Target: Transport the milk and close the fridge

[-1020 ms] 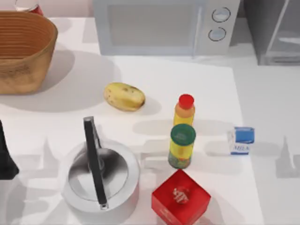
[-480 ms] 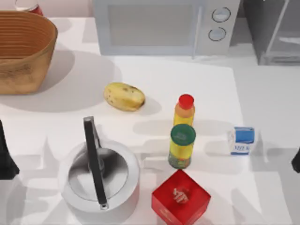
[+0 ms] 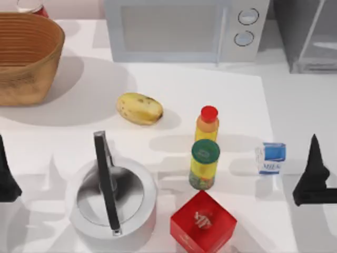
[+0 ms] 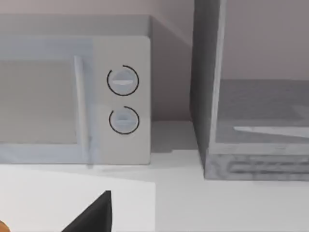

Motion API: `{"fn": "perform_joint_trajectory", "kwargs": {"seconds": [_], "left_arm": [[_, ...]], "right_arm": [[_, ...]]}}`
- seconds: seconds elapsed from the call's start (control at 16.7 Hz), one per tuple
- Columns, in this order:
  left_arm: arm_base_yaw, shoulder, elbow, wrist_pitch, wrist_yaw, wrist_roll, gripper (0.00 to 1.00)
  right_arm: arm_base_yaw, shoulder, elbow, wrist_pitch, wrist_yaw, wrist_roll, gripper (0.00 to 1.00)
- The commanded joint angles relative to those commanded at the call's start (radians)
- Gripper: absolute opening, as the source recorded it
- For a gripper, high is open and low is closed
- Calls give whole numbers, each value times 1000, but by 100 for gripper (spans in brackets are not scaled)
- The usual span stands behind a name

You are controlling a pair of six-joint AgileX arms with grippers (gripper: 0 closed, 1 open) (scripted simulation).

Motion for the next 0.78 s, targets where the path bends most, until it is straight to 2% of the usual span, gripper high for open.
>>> {"fn": "perform_joint_trajectory", "kwargs": {"seconds": [0.48, 0.78], "left_arm": [[0, 0, 0, 0, 0, 0, 100], [0, 0, 0, 0, 0, 0, 100]], "right_arm": [[11, 42, 8, 41, 11, 15, 100], [14, 313, 55, 234, 19, 80, 100]]}}
